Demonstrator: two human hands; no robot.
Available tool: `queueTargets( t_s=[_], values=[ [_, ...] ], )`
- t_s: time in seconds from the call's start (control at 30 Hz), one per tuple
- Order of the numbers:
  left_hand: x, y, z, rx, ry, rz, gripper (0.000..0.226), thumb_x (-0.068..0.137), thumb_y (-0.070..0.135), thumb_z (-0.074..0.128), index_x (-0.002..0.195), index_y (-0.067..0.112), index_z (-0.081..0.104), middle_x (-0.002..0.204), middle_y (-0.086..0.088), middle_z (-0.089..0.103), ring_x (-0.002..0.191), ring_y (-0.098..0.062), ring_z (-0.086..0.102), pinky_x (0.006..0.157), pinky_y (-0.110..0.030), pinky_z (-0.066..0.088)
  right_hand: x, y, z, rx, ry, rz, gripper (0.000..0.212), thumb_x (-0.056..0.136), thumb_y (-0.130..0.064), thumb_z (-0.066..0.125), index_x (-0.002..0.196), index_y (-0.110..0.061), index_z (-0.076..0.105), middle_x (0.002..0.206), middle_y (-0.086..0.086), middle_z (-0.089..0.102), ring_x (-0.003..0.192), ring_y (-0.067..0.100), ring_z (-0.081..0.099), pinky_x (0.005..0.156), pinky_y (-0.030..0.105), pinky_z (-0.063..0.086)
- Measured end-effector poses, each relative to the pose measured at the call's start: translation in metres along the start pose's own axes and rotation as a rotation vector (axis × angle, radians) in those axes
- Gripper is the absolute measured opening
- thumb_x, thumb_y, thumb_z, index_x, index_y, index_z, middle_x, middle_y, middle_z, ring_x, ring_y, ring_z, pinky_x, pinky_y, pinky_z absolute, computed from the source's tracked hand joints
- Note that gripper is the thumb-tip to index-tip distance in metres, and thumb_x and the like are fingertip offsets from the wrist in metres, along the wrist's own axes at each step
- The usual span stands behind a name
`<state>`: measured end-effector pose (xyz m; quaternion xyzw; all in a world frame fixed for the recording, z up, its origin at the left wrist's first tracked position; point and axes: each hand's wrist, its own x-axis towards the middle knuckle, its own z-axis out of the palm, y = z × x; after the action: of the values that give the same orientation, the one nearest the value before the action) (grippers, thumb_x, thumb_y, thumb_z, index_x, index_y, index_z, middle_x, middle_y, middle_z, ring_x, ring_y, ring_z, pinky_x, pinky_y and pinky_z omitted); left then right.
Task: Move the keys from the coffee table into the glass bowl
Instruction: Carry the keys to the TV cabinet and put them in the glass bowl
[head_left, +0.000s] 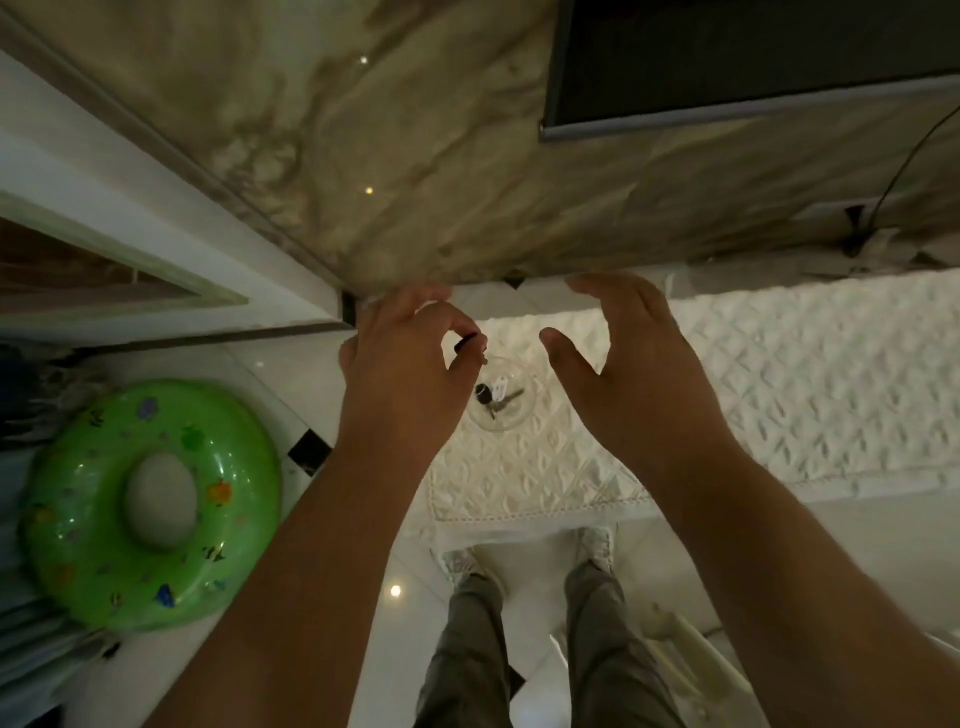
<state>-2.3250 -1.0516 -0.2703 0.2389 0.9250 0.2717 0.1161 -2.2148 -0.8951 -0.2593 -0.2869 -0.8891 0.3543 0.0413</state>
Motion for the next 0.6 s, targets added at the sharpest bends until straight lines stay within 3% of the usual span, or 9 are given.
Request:
queueTargets(
  t_s=[0.13, 0.23, 0.6],
  values=[
    [0.014, -0.028, 0.051, 0.04, -0.022, -0.083, 0.004, 0.083, 0.039, 0.067, 0.081, 0.04, 0.063, 0.125, 0.02, 0.056, 0.121, -0.011, 0.046, 0.098, -0.048, 0.04, 0.012, 0.028, 0.029, -0.015, -0.056, 0.006, 0.05, 0.092, -0.043, 0.062, 0.137, -0.027, 0.047, 0.142, -0.006, 0.047, 0.125, 0.017, 0.05, 0.092, 0.029, 0.041],
    [0.02, -0.044, 0.084, 0.107, -0.073, -0.129, 0.003, 0.083, 0.042, 0.065, 0.083, 0.039, 0.065, 0.126, 0.02, 0.054, 0.12, -0.01, 0.044, 0.09, -0.038, 0.03, 0.02, 0.05, 0.047, -0.029, -0.07, 0.006, 0.051, 0.092, -0.042, 0.063, 0.137, -0.026, 0.047, 0.142, -0.005, 0.047, 0.126, 0.017, 0.049, 0.093, 0.028, 0.039],
    [0.027, -0.069, 0.156, 0.23, -0.113, -0.144, 0.014, 0.087, 0.044, 0.063, 0.092, 0.034, 0.071, 0.13, 0.015, 0.057, 0.124, -0.012, 0.046, 0.093, -0.039, 0.031, 0.043, 0.09, 0.085, -0.035, -0.048, -0.024, 0.049, 0.092, -0.041, 0.064, 0.135, -0.023, 0.05, 0.139, -0.001, 0.048, 0.125, 0.018, 0.05, 0.094, 0.033, 0.046]
  ],
)
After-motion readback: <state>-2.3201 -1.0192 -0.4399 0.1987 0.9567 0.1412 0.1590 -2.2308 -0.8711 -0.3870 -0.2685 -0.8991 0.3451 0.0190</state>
